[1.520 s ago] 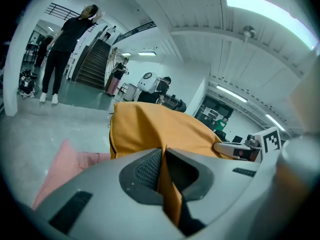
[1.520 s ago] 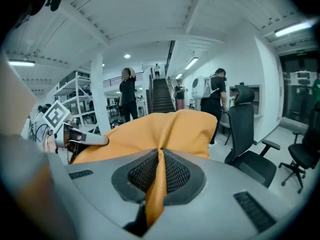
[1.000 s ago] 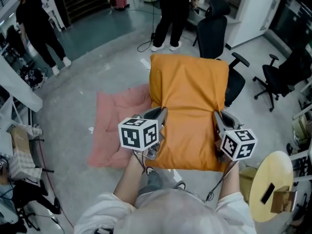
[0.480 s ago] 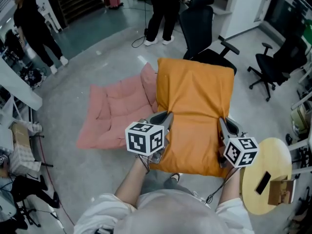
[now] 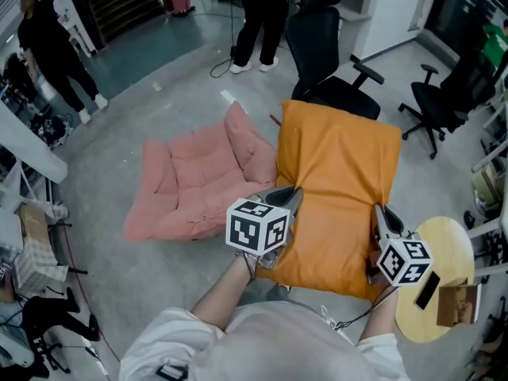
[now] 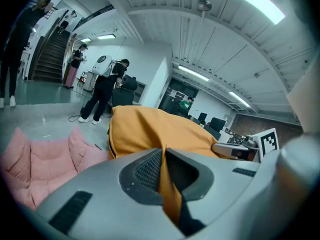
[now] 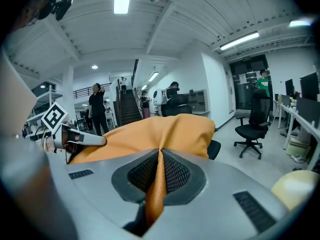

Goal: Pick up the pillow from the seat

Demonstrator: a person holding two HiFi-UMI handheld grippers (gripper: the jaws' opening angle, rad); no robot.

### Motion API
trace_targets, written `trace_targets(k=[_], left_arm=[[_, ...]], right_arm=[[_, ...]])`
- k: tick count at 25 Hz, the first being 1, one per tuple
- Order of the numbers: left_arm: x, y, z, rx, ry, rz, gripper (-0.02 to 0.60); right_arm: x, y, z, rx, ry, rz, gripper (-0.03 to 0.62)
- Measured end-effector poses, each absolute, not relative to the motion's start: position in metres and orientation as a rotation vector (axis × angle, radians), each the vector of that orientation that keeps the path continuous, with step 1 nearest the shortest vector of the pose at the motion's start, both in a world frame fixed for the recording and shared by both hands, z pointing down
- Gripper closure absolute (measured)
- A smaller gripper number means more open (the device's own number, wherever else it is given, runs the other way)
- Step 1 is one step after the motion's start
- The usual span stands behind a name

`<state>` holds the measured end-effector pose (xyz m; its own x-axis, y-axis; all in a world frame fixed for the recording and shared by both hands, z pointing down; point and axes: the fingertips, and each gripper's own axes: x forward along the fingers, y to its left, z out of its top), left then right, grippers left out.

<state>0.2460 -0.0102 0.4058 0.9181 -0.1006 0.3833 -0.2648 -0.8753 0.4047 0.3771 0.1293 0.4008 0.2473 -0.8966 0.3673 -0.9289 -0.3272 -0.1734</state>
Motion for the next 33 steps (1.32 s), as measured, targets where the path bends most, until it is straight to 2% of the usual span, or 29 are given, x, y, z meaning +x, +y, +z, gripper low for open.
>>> trace_targets(k=[33], left_arm=[[0.248, -0.046, 0.397, 2.656, -0.25, 0.481, 0.555]], right_arm=[[0.379, 0.093, 0.401, 2.436, -1.73, 0.563, 0.562]])
